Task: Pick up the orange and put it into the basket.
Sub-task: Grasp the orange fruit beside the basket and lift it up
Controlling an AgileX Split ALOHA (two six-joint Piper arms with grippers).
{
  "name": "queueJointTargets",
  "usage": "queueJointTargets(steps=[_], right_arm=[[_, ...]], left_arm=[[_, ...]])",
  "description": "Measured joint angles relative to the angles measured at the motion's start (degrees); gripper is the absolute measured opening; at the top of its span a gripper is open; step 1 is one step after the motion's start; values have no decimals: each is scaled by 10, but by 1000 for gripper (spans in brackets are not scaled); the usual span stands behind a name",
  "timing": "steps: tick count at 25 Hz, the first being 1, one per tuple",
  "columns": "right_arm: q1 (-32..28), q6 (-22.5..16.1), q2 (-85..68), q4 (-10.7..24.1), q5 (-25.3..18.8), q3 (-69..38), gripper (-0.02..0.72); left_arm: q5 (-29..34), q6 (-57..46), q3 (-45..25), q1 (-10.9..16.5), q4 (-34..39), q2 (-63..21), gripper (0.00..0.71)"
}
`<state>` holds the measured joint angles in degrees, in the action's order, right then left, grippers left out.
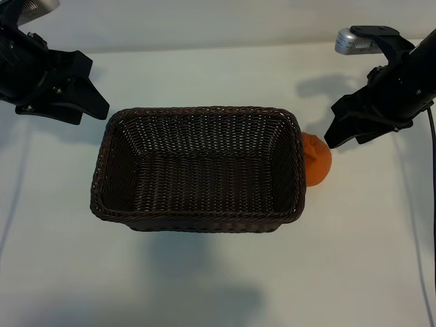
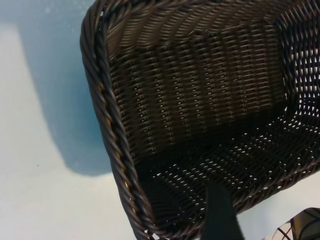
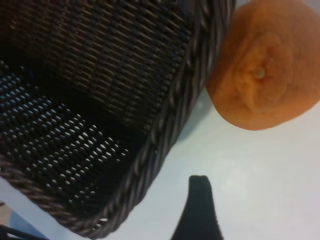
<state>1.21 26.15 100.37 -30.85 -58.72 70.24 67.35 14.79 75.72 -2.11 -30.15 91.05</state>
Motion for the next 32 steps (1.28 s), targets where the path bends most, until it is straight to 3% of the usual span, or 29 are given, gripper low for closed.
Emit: queueJointTargets(steps=[15, 22, 32], right_arm=[[0, 26, 0, -3, 53, -3, 554], [0, 34, 0, -3, 98, -22, 554], [12, 48, 11, -10, 118, -22, 554]], left_arm=[[0, 0, 0, 0, 0, 0, 502], [0, 1, 0, 0, 0, 0, 502], [0, 3, 0, 0, 0, 0, 502]])
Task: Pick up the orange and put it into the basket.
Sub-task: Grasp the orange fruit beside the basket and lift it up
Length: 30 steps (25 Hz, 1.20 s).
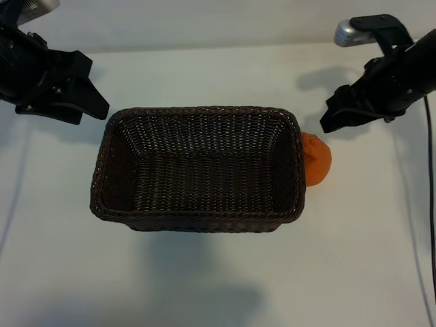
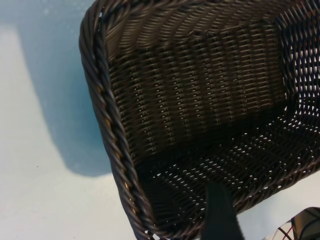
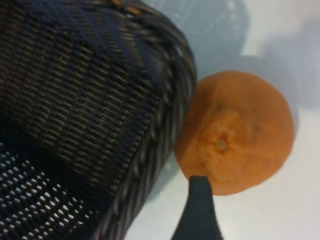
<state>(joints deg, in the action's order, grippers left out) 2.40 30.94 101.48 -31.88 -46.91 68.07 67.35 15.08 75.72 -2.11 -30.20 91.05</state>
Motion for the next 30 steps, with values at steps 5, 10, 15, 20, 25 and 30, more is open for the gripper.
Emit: queueJointTargets(steps=[5, 10, 15, 20, 25, 30], right_arm=[[28, 5, 40, -2, 16, 0, 554], [29, 8, 56, -5, 39, 0, 554], [29, 8, 64, -6, 56, 0, 554], [29, 8, 70, -6, 56, 0, 554], [29, 8, 86, -7, 54, 0, 554], [29, 9, 91, -18, 54, 0, 554]], left_arm=[[0, 0, 0, 0, 0, 0, 502], [0, 5, 0, 0, 0, 0, 502], [0, 6, 0, 0, 0, 0, 502], [0, 6, 0, 0, 0, 0, 502], [0, 6, 0, 0, 0, 0, 502], [0, 6, 0, 0, 0, 0, 502]])
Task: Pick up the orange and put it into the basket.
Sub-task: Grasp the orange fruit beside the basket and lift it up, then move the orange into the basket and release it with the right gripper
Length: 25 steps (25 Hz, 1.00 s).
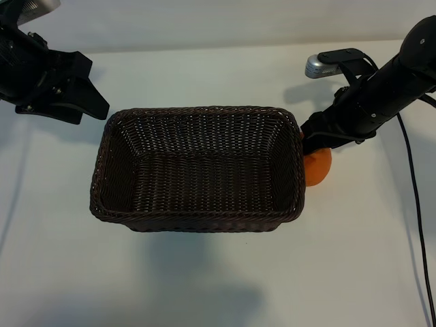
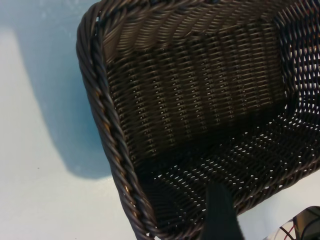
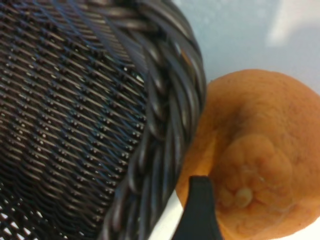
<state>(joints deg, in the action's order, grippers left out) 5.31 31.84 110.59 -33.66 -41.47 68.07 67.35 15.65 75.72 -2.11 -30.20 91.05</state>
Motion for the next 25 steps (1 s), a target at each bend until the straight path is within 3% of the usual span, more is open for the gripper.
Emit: queueJointTargets(steps=[7, 10, 12, 15, 16, 25], right_arm=[[0, 1, 24, -15, 0, 0, 554], [0, 2, 25, -18, 0, 0, 508], [0, -5, 25, -18, 0, 0, 390], [0, -10, 25, -19, -1, 0, 139], [0, -11, 25, -19, -1, 0, 105], [-3, -14, 20, -16, -29, 9, 92]], left_arm=[[0, 0, 0, 0, 0, 0, 502], [0, 0, 0, 0, 0, 0, 502], [0, 0, 0, 0, 0, 0, 502], [0, 0, 0, 0, 0, 0, 502], [0, -1, 0, 0, 0, 0, 502], [0, 0, 0, 0, 0, 0, 502]])
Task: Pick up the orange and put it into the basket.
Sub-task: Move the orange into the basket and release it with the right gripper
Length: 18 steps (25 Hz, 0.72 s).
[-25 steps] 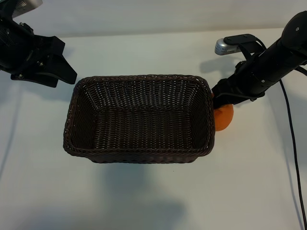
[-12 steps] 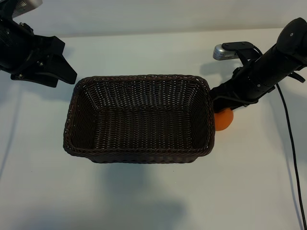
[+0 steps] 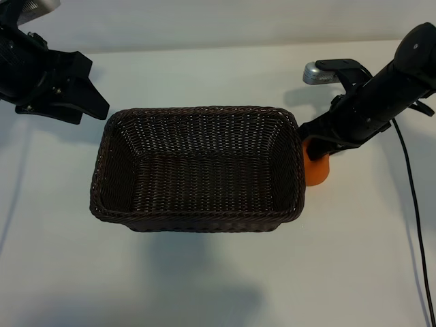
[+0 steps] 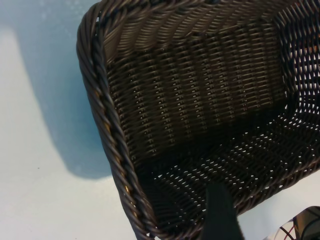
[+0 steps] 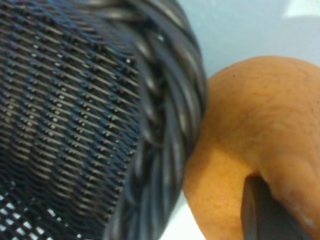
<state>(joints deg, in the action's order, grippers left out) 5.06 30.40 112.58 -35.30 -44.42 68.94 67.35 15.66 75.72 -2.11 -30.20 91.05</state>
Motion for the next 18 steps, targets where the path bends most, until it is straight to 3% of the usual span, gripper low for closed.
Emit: queueJointTargets(steps=[7, 18], right_arm=[[-31, -40, -55, 45, -44, 3, 90], [-51, -84, -195, 87, -97, 3, 89]], left_arm=[[0, 0, 0, 0, 0, 0, 502], [0, 0, 0, 0, 0, 0, 502]])
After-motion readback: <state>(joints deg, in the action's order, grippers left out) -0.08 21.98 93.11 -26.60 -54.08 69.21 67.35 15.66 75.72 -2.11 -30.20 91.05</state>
